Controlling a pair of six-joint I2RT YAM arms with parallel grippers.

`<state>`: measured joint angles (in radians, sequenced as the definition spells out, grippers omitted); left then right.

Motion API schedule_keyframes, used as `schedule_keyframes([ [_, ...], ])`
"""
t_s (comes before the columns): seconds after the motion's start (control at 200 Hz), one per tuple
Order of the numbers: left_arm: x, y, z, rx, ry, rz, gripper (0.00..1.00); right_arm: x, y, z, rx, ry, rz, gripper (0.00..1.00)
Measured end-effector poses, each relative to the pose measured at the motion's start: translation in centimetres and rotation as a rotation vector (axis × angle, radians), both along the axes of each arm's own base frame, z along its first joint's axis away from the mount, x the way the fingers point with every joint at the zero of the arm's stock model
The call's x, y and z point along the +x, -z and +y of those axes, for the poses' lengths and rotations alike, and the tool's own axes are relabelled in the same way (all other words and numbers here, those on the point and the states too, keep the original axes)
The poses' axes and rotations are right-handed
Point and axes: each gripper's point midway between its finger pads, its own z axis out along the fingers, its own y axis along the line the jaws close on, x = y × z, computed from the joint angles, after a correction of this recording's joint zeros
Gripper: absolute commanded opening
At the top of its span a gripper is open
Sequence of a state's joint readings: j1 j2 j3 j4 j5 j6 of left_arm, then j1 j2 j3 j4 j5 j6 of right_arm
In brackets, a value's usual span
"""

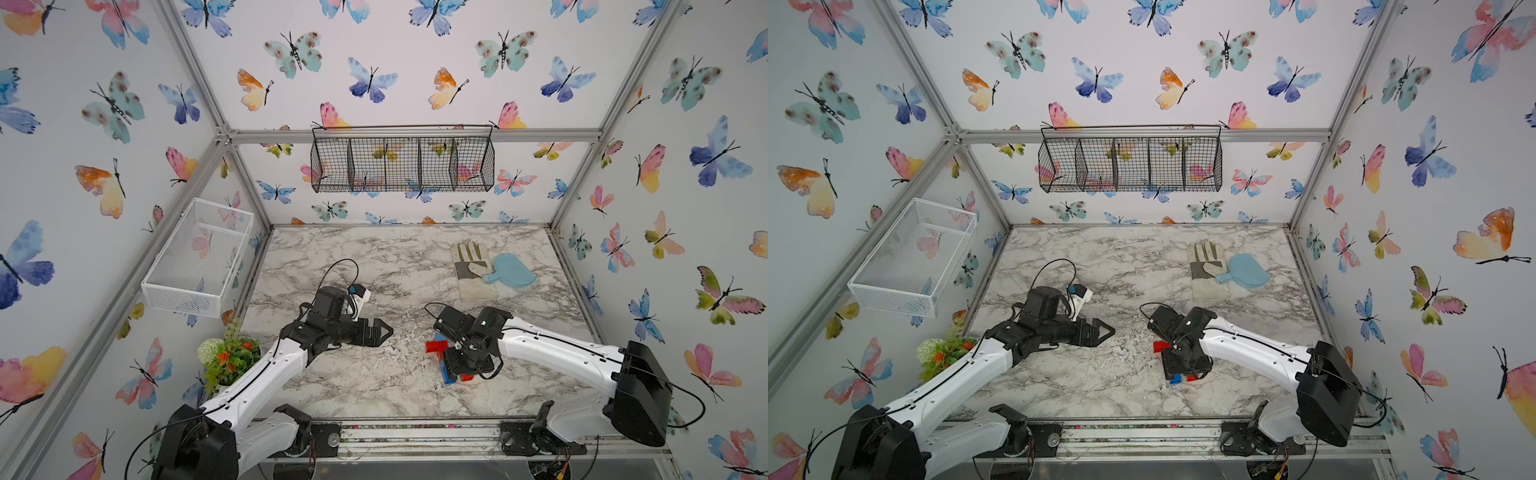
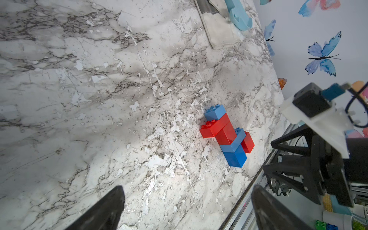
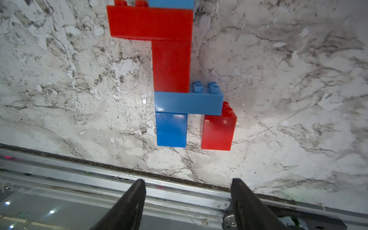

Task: Assemble a giraffe with lego
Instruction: Adjust the lego brick at the center of the board.

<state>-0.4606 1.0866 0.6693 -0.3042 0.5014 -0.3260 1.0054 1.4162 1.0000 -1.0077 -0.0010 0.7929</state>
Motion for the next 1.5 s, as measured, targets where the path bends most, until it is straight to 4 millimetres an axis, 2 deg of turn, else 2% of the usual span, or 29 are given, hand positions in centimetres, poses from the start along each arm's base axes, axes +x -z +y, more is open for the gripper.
schedule_keyframes([
  [0.15, 0.4, -0.4, 0.4, 0.014, -0.025, -0.029, 0.98, -2.0, 1.9, -0.6, -0.023, 0.018, 0.002, 0.71],
  [0.3, 0.4, -0.4, 0.5, 0.017, -0.029, -0.033, 0.98, -2.7, 3.3, -1.2, -0.037, 0.048, -0.007, 0.71],
  [0.49, 0.5, -0.2, 0.5, 0.021, -0.031, -0.029, 0.98, -2.3, 4.7, -1.2, -0.02, 0.069, -0.039, 0.71],
  [0.861, 0.6, -0.1, 0.6, 0.028, -0.036, -0.029, 0.98, -0.7, 7.3, 0.1, -0.033, 0.055, -0.091, 0.7],
  [0.991, 0.6, 0.0, 0.6, 0.029, -0.036, -0.027, 0.98, 0.5, 7.2, 1.2, -0.036, 0.045, -0.124, 0.7],
  [1.236, 0.5, 0.0, 0.5, 0.031, -0.029, -0.027, 0.98, 1.7, 6.9, 2.2, -0.035, 0.036, -0.157, 0.68],
  [1.502, 0.5, 0.1, 0.5, 0.033, -0.029, -0.025, 0.98, 2.3, 6.7, 4.9, 0.026, 0.043, -0.14, 0.66],
])
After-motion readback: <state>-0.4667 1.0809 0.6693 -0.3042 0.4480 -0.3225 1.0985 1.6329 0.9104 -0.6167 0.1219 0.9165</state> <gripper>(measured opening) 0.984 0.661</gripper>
